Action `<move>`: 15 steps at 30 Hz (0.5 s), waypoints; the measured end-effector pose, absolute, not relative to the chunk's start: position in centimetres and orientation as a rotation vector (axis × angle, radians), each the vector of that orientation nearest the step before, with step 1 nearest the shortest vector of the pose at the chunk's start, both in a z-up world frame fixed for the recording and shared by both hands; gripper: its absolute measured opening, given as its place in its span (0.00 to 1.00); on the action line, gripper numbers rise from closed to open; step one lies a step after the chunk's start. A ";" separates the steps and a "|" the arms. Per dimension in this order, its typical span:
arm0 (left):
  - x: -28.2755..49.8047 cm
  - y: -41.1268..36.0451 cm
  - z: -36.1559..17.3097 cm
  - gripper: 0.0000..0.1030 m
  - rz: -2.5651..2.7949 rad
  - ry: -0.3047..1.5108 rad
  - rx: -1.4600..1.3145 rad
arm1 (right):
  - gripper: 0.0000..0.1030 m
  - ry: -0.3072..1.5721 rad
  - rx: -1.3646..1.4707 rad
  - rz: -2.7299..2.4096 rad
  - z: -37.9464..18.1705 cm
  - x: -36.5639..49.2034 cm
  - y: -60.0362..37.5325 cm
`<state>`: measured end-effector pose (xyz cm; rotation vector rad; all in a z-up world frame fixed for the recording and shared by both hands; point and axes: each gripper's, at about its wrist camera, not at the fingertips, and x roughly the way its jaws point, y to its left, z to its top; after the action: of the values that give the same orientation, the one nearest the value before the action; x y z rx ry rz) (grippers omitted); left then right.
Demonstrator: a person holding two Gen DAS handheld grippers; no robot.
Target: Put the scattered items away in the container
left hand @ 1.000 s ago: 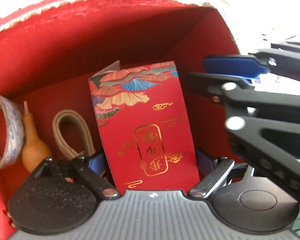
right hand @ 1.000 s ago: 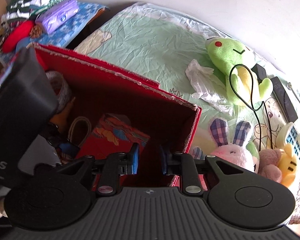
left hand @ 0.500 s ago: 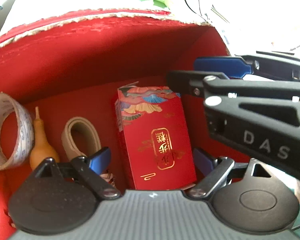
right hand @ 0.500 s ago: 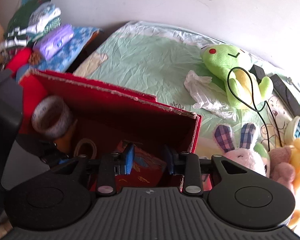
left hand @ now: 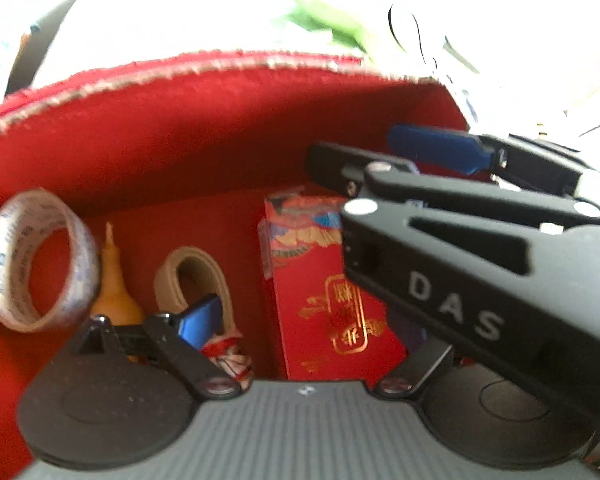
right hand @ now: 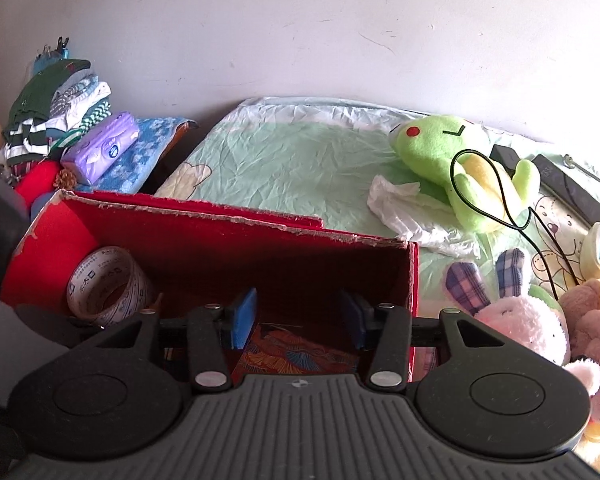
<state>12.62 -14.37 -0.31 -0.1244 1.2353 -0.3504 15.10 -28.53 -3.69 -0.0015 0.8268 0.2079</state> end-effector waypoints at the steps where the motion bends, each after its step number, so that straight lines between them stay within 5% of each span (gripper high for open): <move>1: 12.3 -14.2 0.0 0.86 -0.341 1.223 -0.113 | 0.48 0.823 -0.003 0.204 -3.7 15.1 -28.6; 15: 11.0 -5.7 2.0 0.86 -0.059 1.066 -0.058 | 0.56 0.830 -0.078 0.192 -4.1 14.7 -27.5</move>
<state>11.05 -5.74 1.98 -0.0579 1.0662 -0.0590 14.66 -27.54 -4.10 -0.0776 0.8302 0.1925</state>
